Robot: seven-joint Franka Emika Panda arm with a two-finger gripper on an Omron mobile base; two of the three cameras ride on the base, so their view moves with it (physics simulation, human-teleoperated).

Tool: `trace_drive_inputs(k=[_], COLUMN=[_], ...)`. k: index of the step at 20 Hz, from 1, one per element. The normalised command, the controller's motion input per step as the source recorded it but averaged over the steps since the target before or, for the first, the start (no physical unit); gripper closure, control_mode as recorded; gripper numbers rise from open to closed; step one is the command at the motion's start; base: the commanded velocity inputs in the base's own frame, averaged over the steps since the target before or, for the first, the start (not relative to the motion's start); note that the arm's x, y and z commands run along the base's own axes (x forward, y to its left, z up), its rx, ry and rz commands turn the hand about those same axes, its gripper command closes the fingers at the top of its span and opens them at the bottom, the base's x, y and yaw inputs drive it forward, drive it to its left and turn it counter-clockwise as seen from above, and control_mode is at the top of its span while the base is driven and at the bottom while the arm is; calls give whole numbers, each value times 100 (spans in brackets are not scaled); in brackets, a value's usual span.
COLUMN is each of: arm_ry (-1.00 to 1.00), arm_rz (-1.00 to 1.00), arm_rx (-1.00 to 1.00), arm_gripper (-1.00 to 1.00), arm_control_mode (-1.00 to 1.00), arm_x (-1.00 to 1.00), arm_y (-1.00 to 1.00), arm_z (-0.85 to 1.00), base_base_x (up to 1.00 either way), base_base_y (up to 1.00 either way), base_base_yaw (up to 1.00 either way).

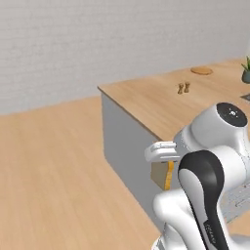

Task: Start the toaster. Once the lever pops up, take the bread to the plate on the dining counter.

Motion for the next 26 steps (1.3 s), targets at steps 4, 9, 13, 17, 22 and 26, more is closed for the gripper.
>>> trace_drive_inputs(k=[4,9,13,17,22,26], arm_ry=[0,0,0,0,0,0], arm_rz=[0,0,0,0,0,0], arm_rx=[0,0,0,0,0,0], arm_gripper=[100,100,100,100,100,100], arm_control_mode=[100,100,100,100,100,100], arm_x=[0,0,0,0,0,0], arm_y=[0,0,0,0,0,0], arm_z=[0,0,0,0,0,0], base_base_x=[100,100,100,100,100,100], base_base_y=[100,100,100,87,35,1], base_base_yaw=[0,0,0,0,0,-13])
